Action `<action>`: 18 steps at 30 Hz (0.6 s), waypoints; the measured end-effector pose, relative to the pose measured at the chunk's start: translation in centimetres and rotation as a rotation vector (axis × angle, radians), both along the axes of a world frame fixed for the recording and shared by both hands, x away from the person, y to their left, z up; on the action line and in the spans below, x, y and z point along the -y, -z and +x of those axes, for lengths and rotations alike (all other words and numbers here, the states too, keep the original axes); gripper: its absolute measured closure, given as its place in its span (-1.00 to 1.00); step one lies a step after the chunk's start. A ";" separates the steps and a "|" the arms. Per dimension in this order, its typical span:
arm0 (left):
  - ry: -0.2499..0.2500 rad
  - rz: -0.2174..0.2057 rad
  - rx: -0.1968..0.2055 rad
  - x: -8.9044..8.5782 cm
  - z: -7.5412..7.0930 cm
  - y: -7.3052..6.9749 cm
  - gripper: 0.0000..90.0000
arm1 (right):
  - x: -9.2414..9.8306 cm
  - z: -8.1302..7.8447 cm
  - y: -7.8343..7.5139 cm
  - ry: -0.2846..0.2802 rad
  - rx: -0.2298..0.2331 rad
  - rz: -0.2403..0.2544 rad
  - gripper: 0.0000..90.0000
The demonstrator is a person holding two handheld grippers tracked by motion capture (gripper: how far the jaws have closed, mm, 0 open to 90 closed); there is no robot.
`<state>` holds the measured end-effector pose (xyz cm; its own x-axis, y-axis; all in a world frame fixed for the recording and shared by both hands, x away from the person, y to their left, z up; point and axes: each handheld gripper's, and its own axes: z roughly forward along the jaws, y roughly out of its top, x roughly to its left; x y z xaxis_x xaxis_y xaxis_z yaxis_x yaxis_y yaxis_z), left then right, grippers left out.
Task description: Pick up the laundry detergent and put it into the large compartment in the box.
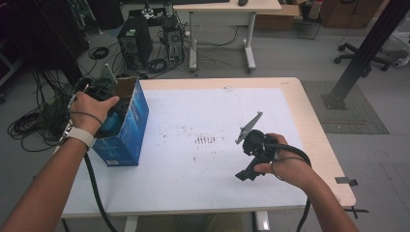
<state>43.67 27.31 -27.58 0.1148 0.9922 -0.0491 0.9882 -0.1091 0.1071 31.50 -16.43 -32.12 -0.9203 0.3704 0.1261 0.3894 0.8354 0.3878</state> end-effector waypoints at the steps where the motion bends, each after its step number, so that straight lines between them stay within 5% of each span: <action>1: 0.000 0.000 0.002 0.0 0.0 0.0 -0.49 | 0.0 0.0 0.0 0.001 -0.001 -0.002 -0.77; 18: 0.008 -0.018 0.023 0.0 -0.3 -1.3 -0.62 | -0.2 0.0 -0.1 -0.004 0.000 -0.003 -0.77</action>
